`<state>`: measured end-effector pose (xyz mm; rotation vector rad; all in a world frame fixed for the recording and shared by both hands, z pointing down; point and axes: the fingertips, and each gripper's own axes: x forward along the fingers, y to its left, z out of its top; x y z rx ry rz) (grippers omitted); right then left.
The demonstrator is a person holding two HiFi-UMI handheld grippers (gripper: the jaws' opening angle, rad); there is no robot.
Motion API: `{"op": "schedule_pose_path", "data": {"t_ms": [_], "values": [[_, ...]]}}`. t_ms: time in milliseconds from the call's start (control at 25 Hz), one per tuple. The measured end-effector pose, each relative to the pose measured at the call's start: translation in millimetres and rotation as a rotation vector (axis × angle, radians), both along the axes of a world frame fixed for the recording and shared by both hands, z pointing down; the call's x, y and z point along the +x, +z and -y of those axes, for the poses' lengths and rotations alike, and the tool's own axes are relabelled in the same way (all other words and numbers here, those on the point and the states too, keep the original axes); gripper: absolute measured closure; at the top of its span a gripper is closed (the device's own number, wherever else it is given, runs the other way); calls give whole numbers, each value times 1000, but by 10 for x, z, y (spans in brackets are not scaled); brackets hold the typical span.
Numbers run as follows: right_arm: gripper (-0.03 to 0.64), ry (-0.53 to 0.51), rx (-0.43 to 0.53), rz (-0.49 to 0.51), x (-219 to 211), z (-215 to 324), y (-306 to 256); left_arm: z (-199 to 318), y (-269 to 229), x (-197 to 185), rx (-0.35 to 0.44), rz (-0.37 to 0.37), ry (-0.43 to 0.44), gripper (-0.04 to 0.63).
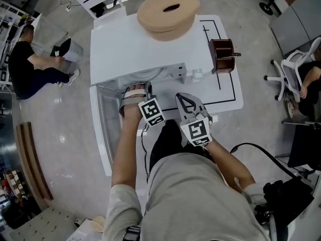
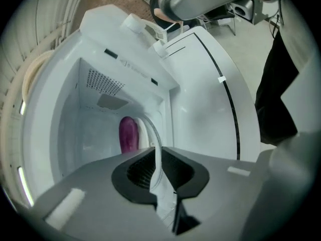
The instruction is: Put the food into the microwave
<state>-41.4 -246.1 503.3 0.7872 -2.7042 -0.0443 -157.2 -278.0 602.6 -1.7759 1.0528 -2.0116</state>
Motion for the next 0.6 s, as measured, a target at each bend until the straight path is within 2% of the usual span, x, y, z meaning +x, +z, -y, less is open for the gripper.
{"op": "schedule_pose_path", "data": {"t_ms": [120, 360, 600], "values": [[606, 1, 9, 2, 74, -62, -43, -103, -39, 140, 34, 39, 37, 585], [606, 0, 32, 11, 194, -107, -67, -221, -47, 364, 61, 71, 62, 586], [606, 3, 46, 18, 259, -313, -292, -487, -313, 613, 109, 90, 112, 586]]}}
